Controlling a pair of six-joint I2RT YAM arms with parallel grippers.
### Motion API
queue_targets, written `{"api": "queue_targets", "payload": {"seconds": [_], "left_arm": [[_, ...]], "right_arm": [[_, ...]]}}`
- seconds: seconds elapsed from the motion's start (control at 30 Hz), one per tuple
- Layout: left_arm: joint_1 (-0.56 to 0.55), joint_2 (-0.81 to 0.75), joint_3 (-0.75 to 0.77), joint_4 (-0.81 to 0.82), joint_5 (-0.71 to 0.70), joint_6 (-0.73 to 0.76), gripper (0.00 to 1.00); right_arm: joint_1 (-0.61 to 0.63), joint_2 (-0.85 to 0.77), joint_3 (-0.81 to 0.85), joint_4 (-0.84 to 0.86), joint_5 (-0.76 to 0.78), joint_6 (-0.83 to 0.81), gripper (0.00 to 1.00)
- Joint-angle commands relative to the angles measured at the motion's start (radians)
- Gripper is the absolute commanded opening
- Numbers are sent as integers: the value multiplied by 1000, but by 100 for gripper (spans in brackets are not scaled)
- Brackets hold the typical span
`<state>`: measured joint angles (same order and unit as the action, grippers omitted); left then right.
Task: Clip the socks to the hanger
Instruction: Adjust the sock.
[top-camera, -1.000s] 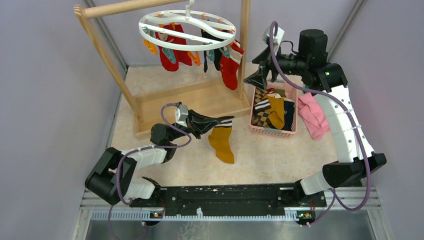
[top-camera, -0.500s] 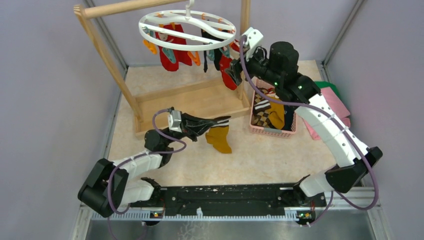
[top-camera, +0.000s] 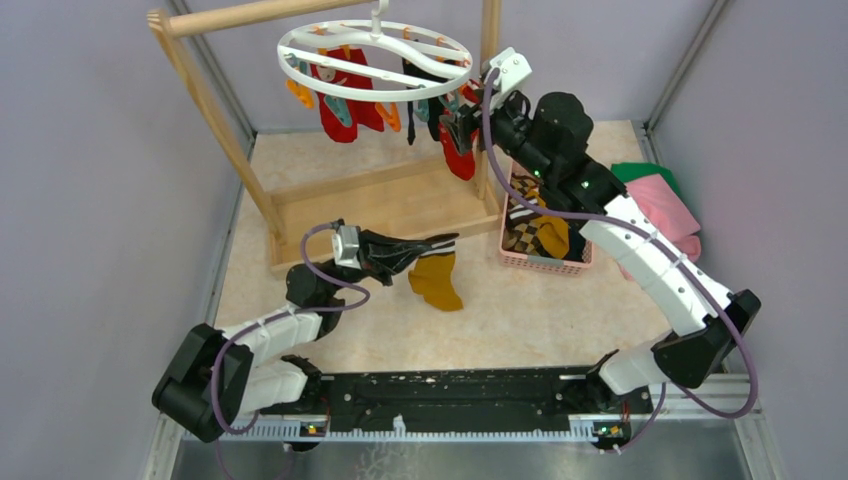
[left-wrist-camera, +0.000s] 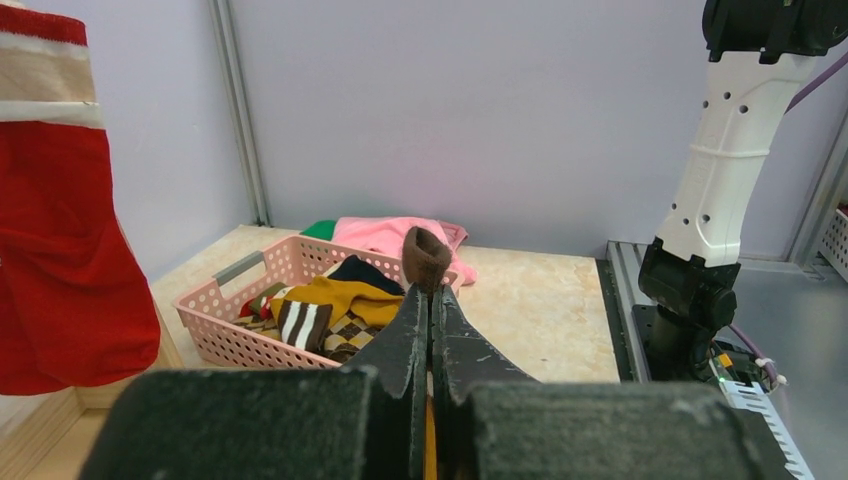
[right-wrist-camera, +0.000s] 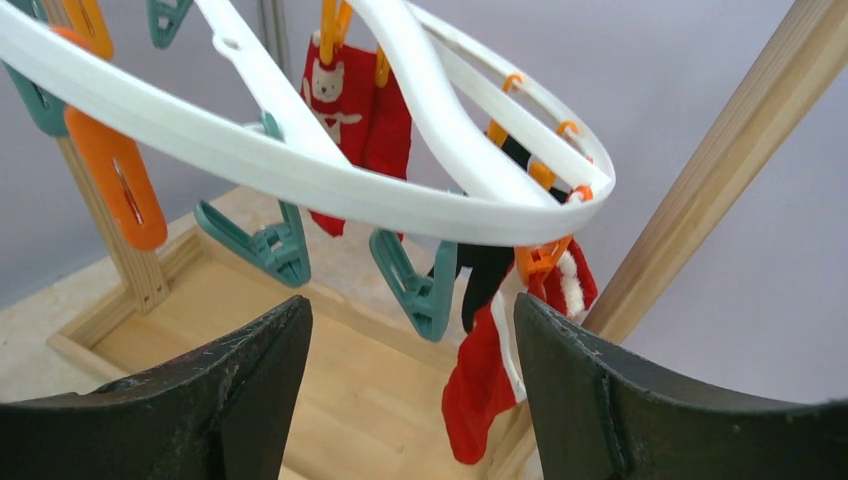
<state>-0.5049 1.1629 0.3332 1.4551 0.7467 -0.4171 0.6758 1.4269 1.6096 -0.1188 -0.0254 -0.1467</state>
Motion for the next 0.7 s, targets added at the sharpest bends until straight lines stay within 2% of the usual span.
{"api": "queue_targets", "payload": {"seconds": [0.0, 0.67], "left_arm": [[2, -26, -18, 85, -7, 0, 0], [2, -30, -31, 100, -14, -1, 0]], "right_arm": [[32, 1, 24, 110, 88, -10, 73], [77, 73, 77, 98, 185, 22, 67]]}}
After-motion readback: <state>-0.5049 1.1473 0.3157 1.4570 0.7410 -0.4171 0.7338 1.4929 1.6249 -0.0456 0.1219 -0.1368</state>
